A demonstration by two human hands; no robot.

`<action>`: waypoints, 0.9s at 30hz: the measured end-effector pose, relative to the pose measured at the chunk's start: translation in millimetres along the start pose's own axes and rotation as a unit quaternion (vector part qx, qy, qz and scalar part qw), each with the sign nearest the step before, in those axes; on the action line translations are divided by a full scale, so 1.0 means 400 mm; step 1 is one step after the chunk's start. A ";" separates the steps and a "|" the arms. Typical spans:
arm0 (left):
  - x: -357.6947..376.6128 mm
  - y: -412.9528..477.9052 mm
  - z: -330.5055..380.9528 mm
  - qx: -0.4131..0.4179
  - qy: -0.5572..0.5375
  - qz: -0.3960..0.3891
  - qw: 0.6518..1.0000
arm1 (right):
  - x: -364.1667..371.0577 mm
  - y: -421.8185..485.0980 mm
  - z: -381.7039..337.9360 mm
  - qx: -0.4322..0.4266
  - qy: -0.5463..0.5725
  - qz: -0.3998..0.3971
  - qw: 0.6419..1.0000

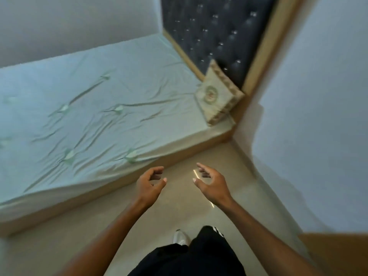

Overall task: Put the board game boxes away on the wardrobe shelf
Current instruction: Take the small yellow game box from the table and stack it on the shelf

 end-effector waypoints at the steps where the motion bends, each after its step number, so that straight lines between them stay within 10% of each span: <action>1: -0.052 -0.002 -0.026 -0.010 -0.011 0.026 1.000 | 0.044 0.035 -0.031 -0.013 -0.013 -0.025 1.000; 16: -0.825 -0.097 -0.396 -0.161 -0.129 0.356 0.911 | 0.917 0.454 -0.538 -0.170 -0.169 -0.382 0.892; 27: -1.238 -0.380 -0.651 -0.238 -0.230 0.605 0.724 | 1.658 0.443 -0.882 -0.258 -0.250 -0.584 0.728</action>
Point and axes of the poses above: each hand's wrist, its own y-axis towards the middle knuckle, its own x-axis out of the palm, z = x × y, the point moved 2 cm from there along y, towards the middle knuckle, and after that the axes turned 7 degrees about -z, right-handed, at the moved point
